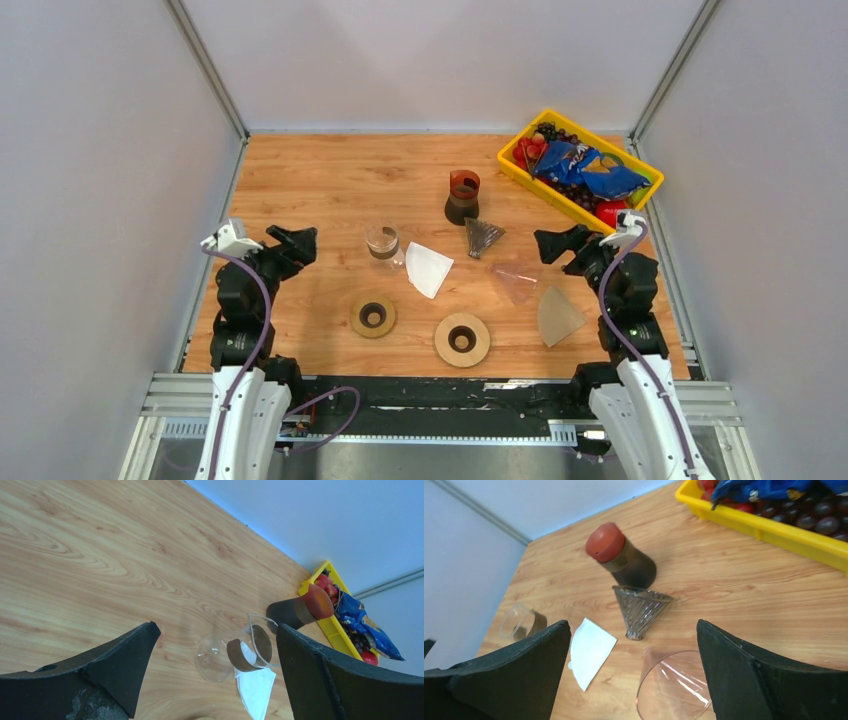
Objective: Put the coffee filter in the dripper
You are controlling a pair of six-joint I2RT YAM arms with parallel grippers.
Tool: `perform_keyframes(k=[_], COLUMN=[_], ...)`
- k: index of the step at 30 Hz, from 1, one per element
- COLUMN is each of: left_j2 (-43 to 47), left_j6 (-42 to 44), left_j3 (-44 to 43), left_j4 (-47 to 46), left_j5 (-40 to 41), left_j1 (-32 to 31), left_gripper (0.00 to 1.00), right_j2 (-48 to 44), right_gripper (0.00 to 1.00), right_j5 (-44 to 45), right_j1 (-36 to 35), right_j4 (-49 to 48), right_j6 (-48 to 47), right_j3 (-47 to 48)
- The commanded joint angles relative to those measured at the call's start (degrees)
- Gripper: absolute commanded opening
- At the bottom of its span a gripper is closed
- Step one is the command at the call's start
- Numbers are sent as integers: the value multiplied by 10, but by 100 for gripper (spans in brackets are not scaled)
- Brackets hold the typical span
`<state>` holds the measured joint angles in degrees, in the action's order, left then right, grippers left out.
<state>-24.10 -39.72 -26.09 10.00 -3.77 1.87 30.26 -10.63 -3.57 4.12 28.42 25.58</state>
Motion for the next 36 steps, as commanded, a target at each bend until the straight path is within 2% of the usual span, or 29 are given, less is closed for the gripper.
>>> perform_keyframes(k=[1,9,12,14,16,24,29,36], left_j2=[0,-6,-10,-13,-16,-25,-39,-53], left_j6=[-8,-13,-16,-16,-12,-10,-11,-11], left_j3=[1,3,6,4,0,-1,0,0], left_j4=[-24,-30,-32,-31,-26,-23,-27,-33], left_j5=[-23,-40,-40,-43,-43,-40,-47,-56], left_j1=[2,2,2,2,2,2,2,2], left_gripper=[100,100,100,100,100,100,100,100], right_j2=[19,142,179,213,257,443,519,498], right_gripper=[100,100,100,100,100,100,99,96], right_j5=[-112,-243,-139,-43,17,83,106,165], right_j1=[-1,-19,-122,-228,-330,-494,-510,-511], right_j4=[20,60,97,139,170,273,318,316], right_j6=[-12,-16,-57,-89,-111,-137,-103,-67], right_j3=[39,90,119,153,182,242,240,213])
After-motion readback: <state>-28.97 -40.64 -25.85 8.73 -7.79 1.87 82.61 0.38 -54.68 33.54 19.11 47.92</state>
